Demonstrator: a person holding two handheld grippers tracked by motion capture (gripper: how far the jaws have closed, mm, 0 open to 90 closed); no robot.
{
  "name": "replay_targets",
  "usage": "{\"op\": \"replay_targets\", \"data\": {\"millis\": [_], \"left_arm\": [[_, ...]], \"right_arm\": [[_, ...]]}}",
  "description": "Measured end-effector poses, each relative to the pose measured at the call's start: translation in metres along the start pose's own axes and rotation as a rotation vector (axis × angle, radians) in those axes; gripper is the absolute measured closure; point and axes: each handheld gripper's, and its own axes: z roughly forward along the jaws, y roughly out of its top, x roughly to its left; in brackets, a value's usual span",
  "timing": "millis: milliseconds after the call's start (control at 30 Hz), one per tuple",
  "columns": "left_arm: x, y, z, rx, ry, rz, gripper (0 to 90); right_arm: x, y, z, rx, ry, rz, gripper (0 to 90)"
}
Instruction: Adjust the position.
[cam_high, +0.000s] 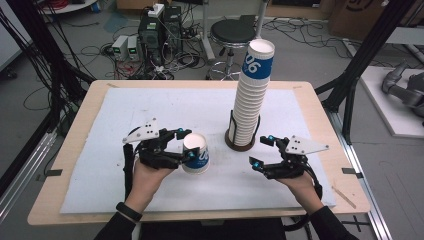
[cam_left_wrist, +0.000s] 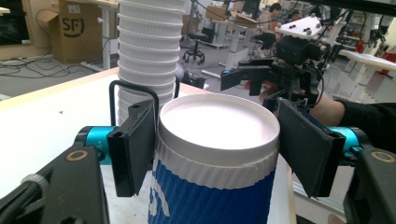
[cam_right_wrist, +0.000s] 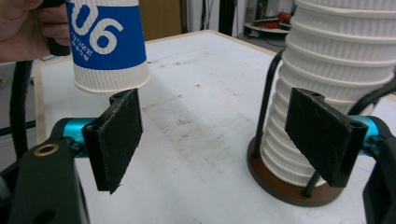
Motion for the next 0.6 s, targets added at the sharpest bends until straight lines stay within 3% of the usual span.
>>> {"op": "replay_targets", "data": {"millis": [333, 600], "left_arm": [[-0.003, -0.003, 0.007, -0.010, -0.034, -0.021, 30.3], [-0.005, -0.005, 0.019, -0.008, -0.042, -0.006, 30.3]], "right_arm": [[0.006, -0.002, 0.011, 0.014, 0.067, -0.023, 19.6], [0.013, -0.001, 0.023, 0.012, 0.115, -0.042, 19.6]]}}
